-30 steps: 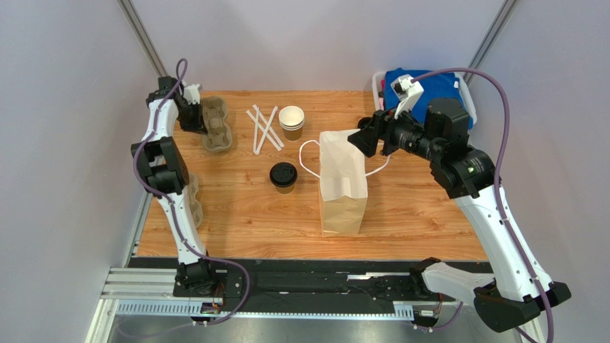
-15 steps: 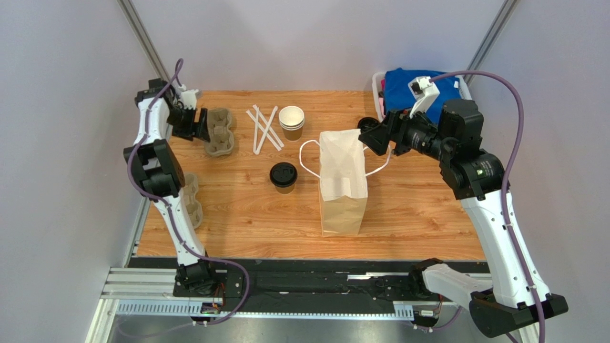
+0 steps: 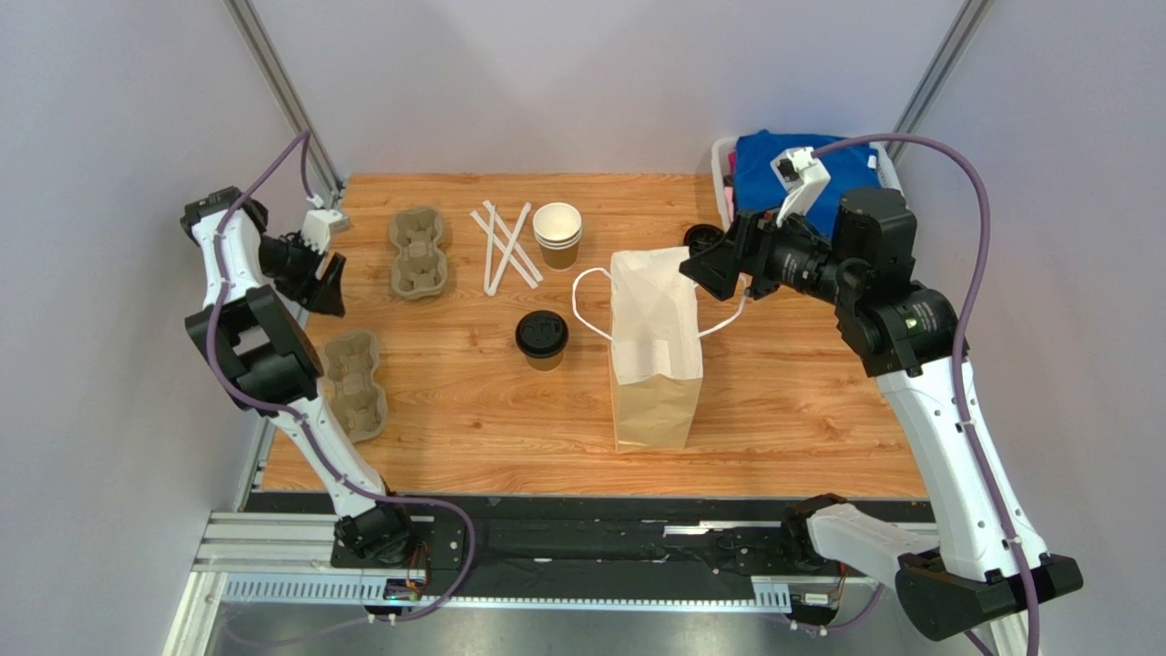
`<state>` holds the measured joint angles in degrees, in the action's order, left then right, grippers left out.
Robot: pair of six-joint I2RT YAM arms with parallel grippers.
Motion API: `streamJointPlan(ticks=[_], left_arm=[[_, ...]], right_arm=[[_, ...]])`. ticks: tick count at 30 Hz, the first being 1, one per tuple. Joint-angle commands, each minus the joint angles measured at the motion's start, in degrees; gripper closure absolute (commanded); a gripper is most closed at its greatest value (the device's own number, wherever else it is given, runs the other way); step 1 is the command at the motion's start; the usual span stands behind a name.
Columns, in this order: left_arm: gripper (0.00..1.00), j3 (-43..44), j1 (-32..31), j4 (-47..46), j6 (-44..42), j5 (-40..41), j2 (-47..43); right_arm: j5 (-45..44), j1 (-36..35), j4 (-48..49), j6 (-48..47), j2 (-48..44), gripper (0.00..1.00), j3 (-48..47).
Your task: Pack the takeout coffee
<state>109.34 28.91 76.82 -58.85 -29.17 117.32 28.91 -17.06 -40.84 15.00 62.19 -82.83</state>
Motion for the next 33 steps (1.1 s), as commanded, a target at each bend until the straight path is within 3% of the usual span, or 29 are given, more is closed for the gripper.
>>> streamJointPlan(ticks=[1, 8, 26, 29, 31, 33], left_arm=[[0.27, 3.9, 0.7, 10.5, -10.8, -3.3, 2.3], [0.34, 0.3, 1.2, 7.4, -11.7, 0.2, 4.3], [0.45, -0.8, 2.8, 10.3, -12.6, 4.7, 10.1], [0.51, -1.4, 2.9, 9.8, -12.7, 4.9, 10.2], [0.64, -1.5, 2.9, 9.8, -12.9, 4.7, 10.5], [0.67, -1.3, 3.0, 10.5, -13.2, 4.4, 10.7]], right_arm=[[1.2, 0.3, 0.7, 0.2, 0.4, 0.27, 0.3], [1.3, 0.4, 1.6, 0.4, 1.3, 0.27, 0.7], [1.1, 0.6, 1.9, 0.7, 3.5, 0.24, -0.3], [1.2, 0.6, 1.6, 0.6, 3.9, 0.23, -0.6], [1.2, 0.7, 1.6, 0.6, 4.0, 0.23, -0.7], [1.0, 0.7, 1.5, 0.5, 4.1, 0.23, -1.0]])
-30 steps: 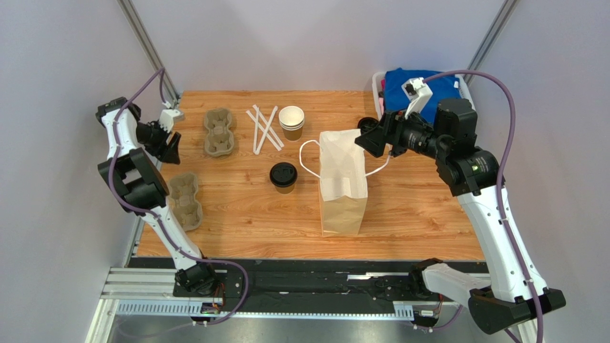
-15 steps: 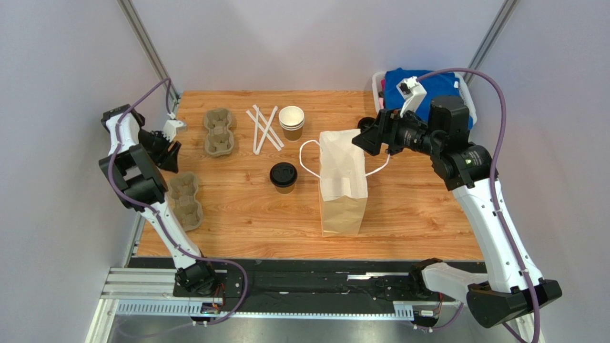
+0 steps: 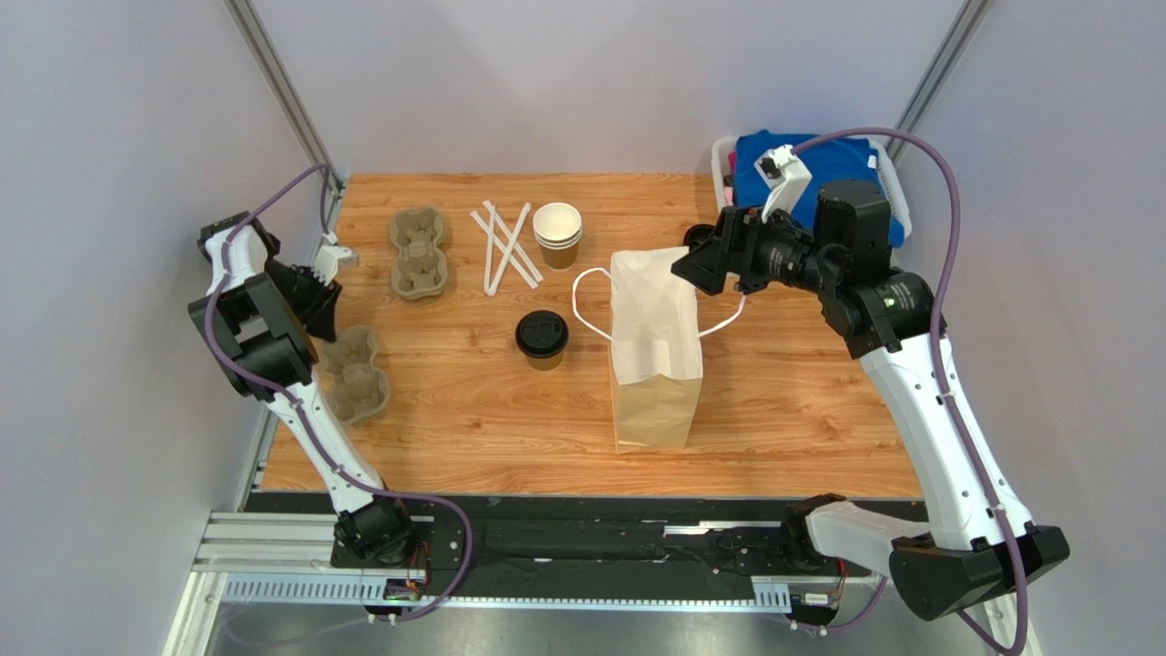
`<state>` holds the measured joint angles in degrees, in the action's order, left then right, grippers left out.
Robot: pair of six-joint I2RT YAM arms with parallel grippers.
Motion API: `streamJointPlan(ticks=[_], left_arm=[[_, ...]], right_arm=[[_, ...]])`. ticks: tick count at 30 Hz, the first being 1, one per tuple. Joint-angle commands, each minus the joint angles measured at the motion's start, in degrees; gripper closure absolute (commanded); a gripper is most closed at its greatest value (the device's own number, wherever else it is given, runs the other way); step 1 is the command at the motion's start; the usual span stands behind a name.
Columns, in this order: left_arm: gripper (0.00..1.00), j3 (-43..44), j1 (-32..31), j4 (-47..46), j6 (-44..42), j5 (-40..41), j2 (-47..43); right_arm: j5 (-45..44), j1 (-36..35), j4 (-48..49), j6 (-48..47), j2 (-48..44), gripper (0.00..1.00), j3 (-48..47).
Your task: Pack the takeout coffee
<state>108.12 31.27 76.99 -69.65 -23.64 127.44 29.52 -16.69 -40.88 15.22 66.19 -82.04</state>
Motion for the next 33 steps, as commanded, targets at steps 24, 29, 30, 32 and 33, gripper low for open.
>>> streamJointPlan(ticks=[24, 29, 30, 32, 33], left_arm=[[0.44, -1.8, 0.5, 12.5, -5.9, -4.0, -1.0], [0.38, -1.7, 0.1, 12.4, -8.5, -4.5, -2.2], [0.37, -1.2, 0.1, 12.6, -8.9, -4.4, -2.3], [0.36, -0.5, 0.0, 13.9, -12.1, -4.8, -2.3], [0.34, 0.0, 0.1, 14.8, -13.7, -5.0, -2.5]], right_arm=[[1.4, 0.5, 1.4, 0.9, 0.9, 0.23, -1.8], [1.7, 0.6, 1.6, 1.3, 1.1, 0.23, -1.7], [1.8, 0.6, 1.6, 1.4, 1.2, 0.23, -1.7], [1.9, 0.6, 1.8, 1.6, 1.2, 0.23, -1.6], [1.9, 0.6, 1.8, 1.7, 1.3, 0.23, -1.7]])
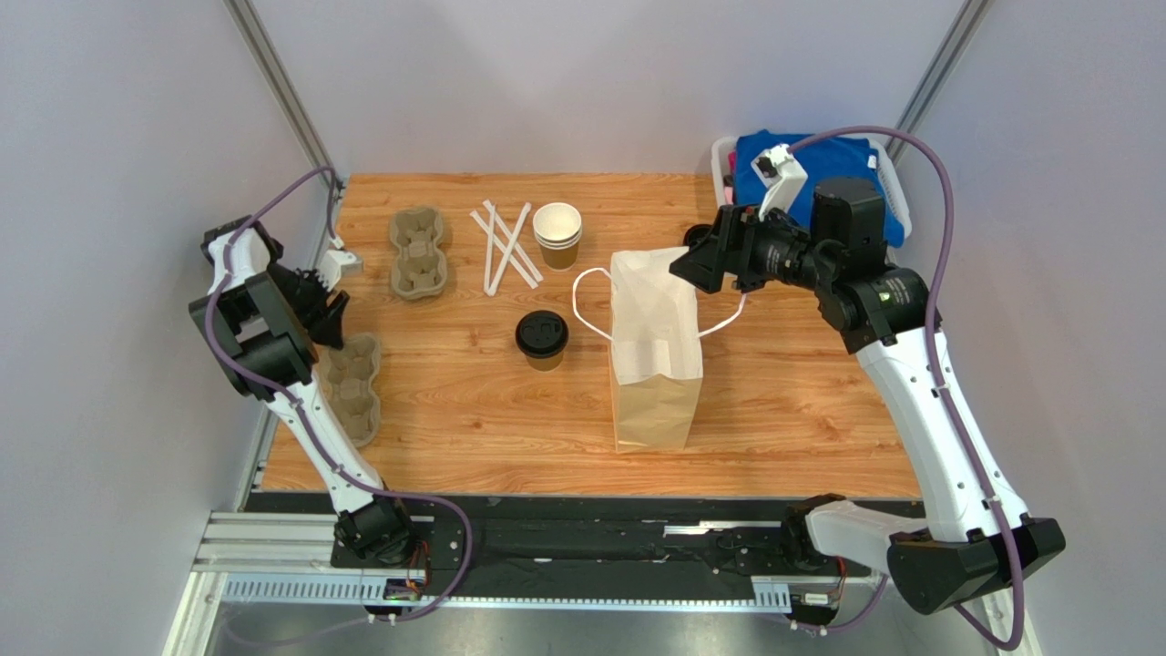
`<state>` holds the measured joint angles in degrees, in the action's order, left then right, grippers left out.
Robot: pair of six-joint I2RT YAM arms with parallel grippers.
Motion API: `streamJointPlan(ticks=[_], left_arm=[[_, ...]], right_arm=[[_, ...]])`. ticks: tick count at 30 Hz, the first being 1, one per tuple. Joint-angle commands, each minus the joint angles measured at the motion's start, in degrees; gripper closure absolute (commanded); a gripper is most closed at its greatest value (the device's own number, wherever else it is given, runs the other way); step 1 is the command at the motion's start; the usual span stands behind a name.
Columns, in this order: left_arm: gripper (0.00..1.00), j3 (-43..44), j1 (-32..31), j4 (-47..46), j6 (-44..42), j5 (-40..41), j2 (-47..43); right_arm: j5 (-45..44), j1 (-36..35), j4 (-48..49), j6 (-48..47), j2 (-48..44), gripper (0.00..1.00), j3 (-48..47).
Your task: Pack the takeout coffee
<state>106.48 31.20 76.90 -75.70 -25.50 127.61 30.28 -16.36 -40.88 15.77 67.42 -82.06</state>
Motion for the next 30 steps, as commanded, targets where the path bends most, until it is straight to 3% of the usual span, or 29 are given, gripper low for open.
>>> streamJointPlan(ticks=[1, 11, 17, 18, 21, 26, 30], left_arm=[[0.34, 1.5, 0.1, 15.3, -8.5, -3.2, -2.9], [0.38, 0.5, -1.9, 14.5, -11.8, 0.1, -3.7], [0.59, -1.3, -3.1, 14.7, -13.8, 1.4, -4.4], [0.69, -1.9, -3.2, 14.7, -13.9, 1.2, -4.8], [0.86, -2.1, -3.3, 15.7, -13.9, -0.3, -6.2], [0.99, -3.0, -3.3, 17.0, -13.3, -3.8, -12.6], [1.0, -0.5, -3.3, 19.4, -10.8, -8.2, -17.0]], right_arm=[[1.3, 0.3, 1.8, 1.1, 0.2, 0.23, -1.6], [1.3, 0.4, 1.9, 1.3, 0.4, 0.23, -1.9], [1.3, 0.5, 1.8, 1.1, 0.5, 0.23, -1.9], [1.3, 0.5, 1.9, 1.0, 0.5, 0.23, -1.9], [1.1, 0.7, 1.6, 0.4, 0.5, 0.24, -2.4], [-0.8, 1.4, -0.4, -4.0, 1.4, 0.24, -5.4], [-3.0, 2.3, -3.9, -10.6, 3.5, 0.24, -10.7]])
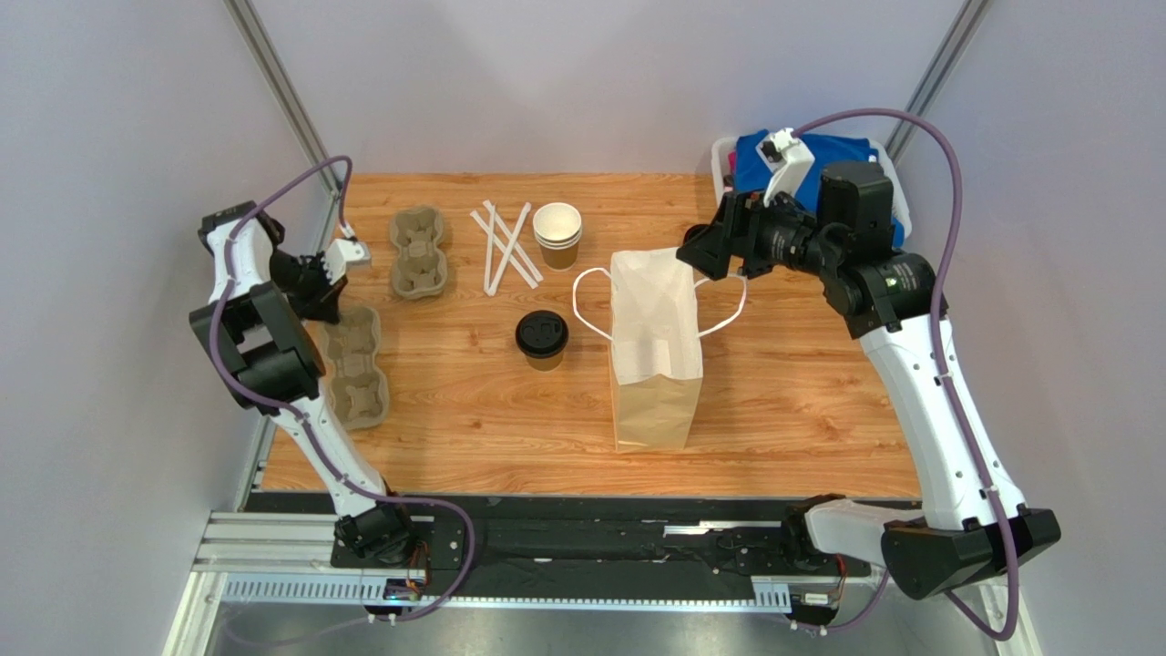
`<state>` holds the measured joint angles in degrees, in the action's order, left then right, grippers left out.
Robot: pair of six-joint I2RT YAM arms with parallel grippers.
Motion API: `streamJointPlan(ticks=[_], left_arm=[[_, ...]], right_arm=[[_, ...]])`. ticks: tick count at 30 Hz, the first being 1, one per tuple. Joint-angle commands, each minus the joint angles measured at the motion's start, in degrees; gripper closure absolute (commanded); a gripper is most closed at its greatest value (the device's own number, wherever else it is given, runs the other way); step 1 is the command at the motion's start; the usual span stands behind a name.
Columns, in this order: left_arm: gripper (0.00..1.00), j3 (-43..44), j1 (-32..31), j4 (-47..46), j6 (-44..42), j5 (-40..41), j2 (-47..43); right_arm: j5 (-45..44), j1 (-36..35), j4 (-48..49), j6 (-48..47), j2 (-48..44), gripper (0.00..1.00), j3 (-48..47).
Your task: Pack the takeout coffee
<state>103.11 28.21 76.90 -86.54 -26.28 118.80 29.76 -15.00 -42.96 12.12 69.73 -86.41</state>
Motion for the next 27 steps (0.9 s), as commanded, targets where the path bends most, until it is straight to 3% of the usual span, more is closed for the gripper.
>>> streamJointPlan(ticks=[1, 9, 14, 19, 20, 27], left_arm=[[1.0, 3.1, -0.3, 19.4, 1.6, -8.6, -9.4], [1.0, 3.5, -4.7, 18.6, 10.9, -21.6, -22.4], [1.0, 3.1, -9.3, 11.6, 25.2, -25.7, -31.1], [1.0, 2.6, -13.5, 0.8, 39.9, -24.5, -37.4], [1.0, 2.4, -13.9, -1.5, 46.9, -23.3, -38.0], [1.0, 2.6, -16.4, -9.9, 58.7, -17.1, -42.2]], right_arm=[[-3.1, 1.5, -2.3, -9.7, 1.8, 0.24, -7.4], [-4.2, 5.2, -2.0, -27.0, 7.7, 0.23, -16.7], [4.2, 5.2, -6.5, -40.8, 12.6, 0.23, -21.5], [9.3, 4.9, -13.8, -50.1, 20.5, 0.26, -29.6], [9.7, 4.6, -15.1, -51.7, 22.4, 0.26, -30.2], [9.8, -0.5, -16.6, -56.7, 26.6, 0.29, -30.1]])
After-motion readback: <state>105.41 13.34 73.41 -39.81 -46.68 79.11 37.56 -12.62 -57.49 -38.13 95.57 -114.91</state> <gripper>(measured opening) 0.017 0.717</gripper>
